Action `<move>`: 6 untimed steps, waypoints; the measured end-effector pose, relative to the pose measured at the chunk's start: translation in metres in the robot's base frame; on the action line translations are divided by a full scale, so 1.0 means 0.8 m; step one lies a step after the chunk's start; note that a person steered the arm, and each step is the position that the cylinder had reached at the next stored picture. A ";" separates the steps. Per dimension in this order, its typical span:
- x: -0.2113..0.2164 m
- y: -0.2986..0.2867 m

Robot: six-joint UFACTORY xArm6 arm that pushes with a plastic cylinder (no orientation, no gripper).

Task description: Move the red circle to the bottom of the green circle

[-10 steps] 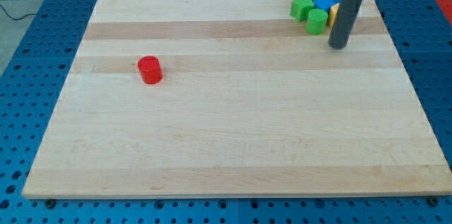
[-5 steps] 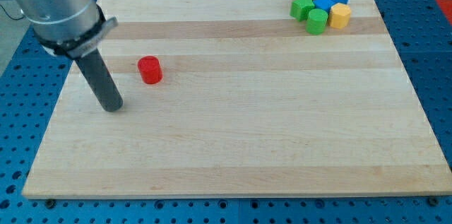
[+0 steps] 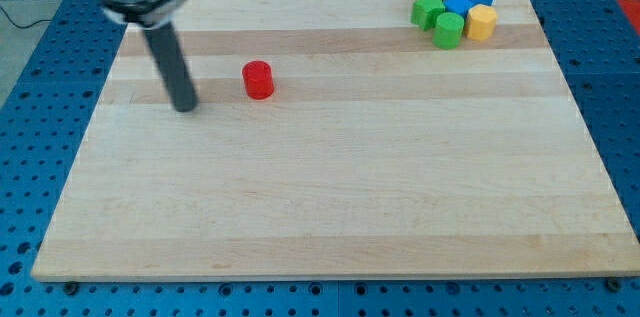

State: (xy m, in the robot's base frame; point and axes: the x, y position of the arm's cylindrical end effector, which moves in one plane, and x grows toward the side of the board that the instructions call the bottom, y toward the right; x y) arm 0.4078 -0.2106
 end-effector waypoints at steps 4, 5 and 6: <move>-0.041 0.233; -0.042 0.284; -0.042 0.271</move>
State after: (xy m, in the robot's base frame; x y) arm 0.3746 0.0066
